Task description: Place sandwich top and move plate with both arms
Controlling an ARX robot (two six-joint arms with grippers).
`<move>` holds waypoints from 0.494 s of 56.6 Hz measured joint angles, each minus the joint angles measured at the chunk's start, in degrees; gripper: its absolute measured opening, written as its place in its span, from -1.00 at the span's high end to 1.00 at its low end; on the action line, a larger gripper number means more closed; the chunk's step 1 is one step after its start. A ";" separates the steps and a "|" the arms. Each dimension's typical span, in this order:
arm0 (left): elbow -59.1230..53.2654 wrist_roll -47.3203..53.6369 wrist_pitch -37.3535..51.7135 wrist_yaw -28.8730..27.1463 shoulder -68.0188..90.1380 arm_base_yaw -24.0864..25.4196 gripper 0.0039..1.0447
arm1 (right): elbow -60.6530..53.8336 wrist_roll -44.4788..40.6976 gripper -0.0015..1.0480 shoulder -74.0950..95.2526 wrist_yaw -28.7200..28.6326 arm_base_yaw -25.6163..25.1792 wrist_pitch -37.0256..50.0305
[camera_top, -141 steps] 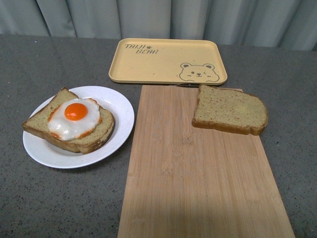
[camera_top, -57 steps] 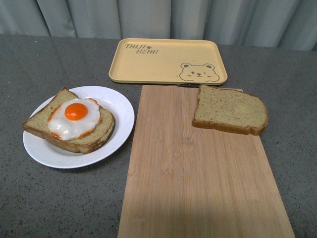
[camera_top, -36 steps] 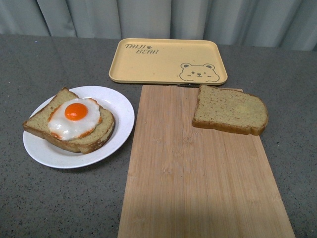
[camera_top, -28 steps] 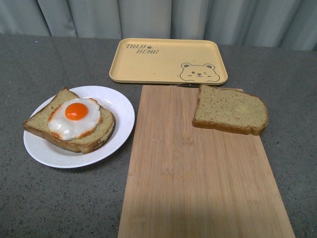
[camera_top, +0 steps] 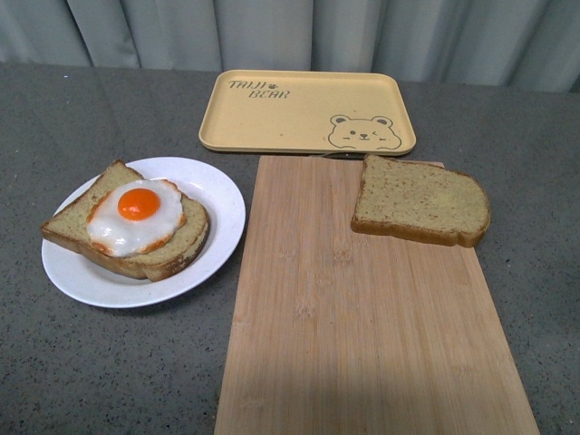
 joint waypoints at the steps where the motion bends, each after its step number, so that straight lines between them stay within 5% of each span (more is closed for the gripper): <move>1: 0.00 0.00 0.00 0.00 0.00 0.00 -0.88 | 0.52 0.87 -0.82 0.85 -0.48 0.13 -0.15; 17: 0.00 0.00 0.00 0.00 0.00 0.00 -0.88 | 14.27 15.67 -0.82 20.76 -10.84 5.49 -5.05; 28: 0.00 0.00 0.00 0.00 0.00 0.00 -0.88 | 24.26 23.34 -0.82 31.28 -12.66 8.39 -11.28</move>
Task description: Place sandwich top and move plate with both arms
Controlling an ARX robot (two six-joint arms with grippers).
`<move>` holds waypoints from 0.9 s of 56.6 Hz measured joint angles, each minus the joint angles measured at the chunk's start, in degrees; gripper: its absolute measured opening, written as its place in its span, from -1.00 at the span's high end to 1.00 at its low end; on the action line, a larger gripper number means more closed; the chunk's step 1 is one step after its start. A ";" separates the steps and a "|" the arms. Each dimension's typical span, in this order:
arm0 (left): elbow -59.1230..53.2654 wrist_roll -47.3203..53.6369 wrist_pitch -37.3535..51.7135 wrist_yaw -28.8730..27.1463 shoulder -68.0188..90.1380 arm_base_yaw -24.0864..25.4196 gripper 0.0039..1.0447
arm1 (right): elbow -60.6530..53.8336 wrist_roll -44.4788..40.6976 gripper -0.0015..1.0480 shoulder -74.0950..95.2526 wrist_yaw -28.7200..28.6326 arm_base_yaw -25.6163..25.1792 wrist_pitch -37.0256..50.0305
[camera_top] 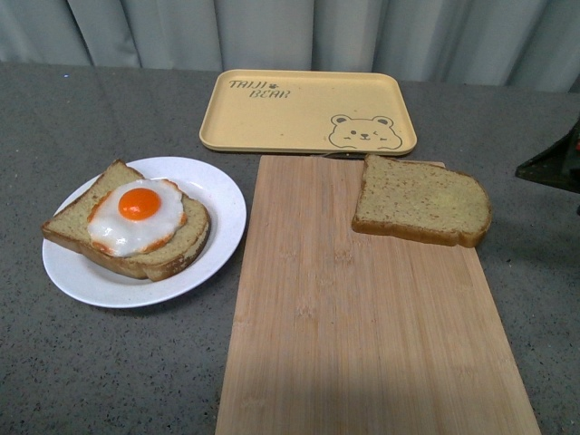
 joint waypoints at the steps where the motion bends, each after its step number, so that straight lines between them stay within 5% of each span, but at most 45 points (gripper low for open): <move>1: 0.00 0.00 0.00 0.00 0.00 0.00 -0.88 | 0.48 0.11 -0.82 0.44 -0.02 0.15 -0.33; 19: 0.00 0.00 0.00 0.00 0.00 0.00 -0.88 | 12.00 2.29 -0.80 11.08 -2.19 3.30 -9.79; 38: 0.00 -0.02 0.00 0.00 0.00 0.00 -0.88 | 17.40 2.34 0.53 14.27 0.11 5.05 -14.34; 51: 0.00 -0.02 0.00 0.00 0.00 0.00 -0.88 | 15.93 2.71 0.95 11.74 -0.98 5.62 -12.28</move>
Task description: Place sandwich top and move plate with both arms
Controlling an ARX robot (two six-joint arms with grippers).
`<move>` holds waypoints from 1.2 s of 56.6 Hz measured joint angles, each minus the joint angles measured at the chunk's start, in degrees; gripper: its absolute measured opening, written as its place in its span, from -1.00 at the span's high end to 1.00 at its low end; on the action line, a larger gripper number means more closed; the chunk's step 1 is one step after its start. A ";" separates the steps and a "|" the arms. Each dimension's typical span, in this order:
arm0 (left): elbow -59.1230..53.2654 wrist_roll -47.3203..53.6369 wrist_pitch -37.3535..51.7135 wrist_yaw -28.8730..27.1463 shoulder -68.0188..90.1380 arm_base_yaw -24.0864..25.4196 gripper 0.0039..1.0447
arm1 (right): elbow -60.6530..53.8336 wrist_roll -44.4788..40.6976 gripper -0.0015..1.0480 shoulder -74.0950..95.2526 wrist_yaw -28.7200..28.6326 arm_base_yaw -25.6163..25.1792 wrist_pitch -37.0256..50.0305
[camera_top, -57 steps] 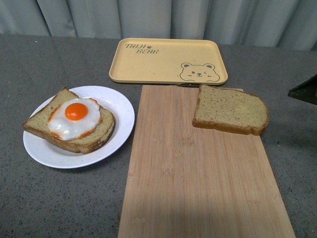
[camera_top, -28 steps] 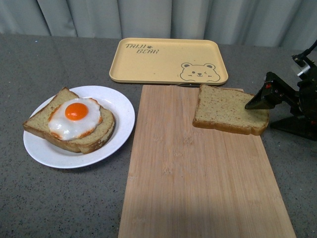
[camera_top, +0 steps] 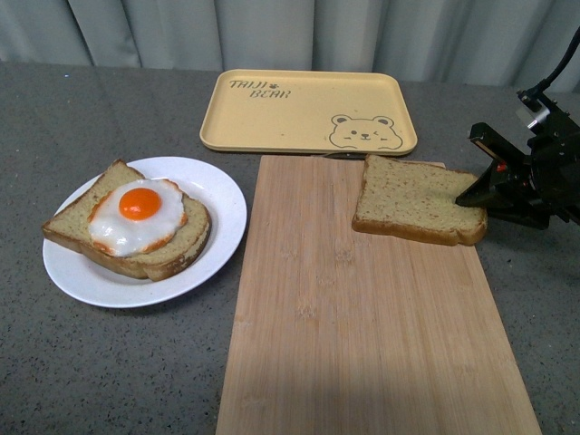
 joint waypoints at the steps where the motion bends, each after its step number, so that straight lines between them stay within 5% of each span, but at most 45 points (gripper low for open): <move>1: 0.00 0.02 0.00 0.00 0.00 0.00 -0.88 | -0.42 0.39 0.95 -0.55 -0.28 0.00 0.48; 16: 0.00 0.02 0.00 0.00 0.00 0.00 -0.88 | -9.81 16.33 0.95 -12.55 -9.03 5.42 19.71; 27: 0.00 0.02 0.00 0.00 0.00 0.00 -0.88 | -8.76 29.14 0.95 -8.07 -9.03 17.27 29.83; 45: 0.00 0.00 0.00 0.00 0.00 0.00 -0.88 | 1.99 35.98 0.95 1.01 -8.35 26.91 27.85; 68: 0.00 0.02 0.00 0.00 0.00 0.00 -0.88 | 9.16 38.97 0.95 6.99 -8.59 30.80 23.50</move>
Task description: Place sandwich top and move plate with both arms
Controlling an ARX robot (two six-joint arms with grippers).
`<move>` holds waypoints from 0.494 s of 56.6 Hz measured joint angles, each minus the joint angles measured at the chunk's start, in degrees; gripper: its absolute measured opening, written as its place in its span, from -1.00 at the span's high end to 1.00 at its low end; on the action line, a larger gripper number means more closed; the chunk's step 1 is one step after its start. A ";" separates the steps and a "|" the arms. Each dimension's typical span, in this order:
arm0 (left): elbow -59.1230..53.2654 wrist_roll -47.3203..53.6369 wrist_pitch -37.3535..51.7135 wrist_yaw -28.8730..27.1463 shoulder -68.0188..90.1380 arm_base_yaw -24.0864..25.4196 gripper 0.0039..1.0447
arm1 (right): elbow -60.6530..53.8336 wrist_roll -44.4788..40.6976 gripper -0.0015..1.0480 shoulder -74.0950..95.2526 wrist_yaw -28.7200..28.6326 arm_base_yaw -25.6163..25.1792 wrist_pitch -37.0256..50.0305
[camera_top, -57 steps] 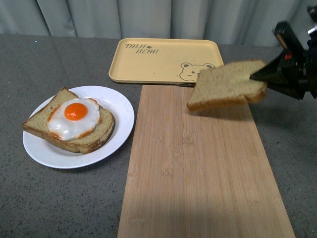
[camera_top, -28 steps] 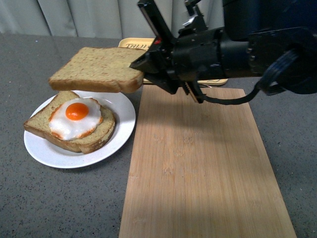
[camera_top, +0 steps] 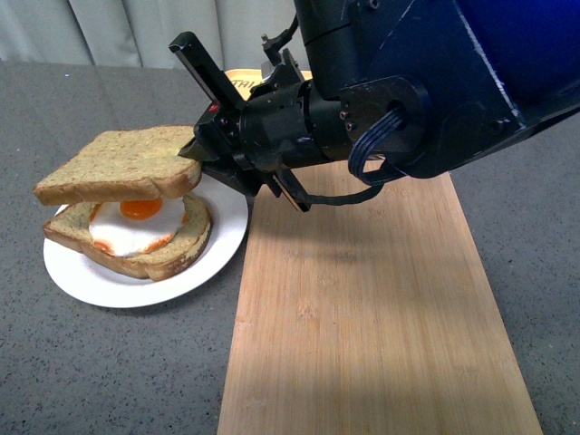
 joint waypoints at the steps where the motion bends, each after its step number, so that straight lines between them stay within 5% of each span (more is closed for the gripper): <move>1: 0.00 -0.02 0.00 0.00 0.00 0.00 -0.88 | 0.28 0.28 0.95 0.24 -0.13 0.13 0.00; 14: 0.00 -0.02 0.00 0.00 0.00 0.00 -0.88 | 2.71 -0.81 0.93 1.84 -0.42 1.62 -3.43; 28: 0.00 0.00 0.00 0.00 0.00 0.00 -0.88 | -1.62 -1.62 0.13 -0.81 2.10 0.55 -1.81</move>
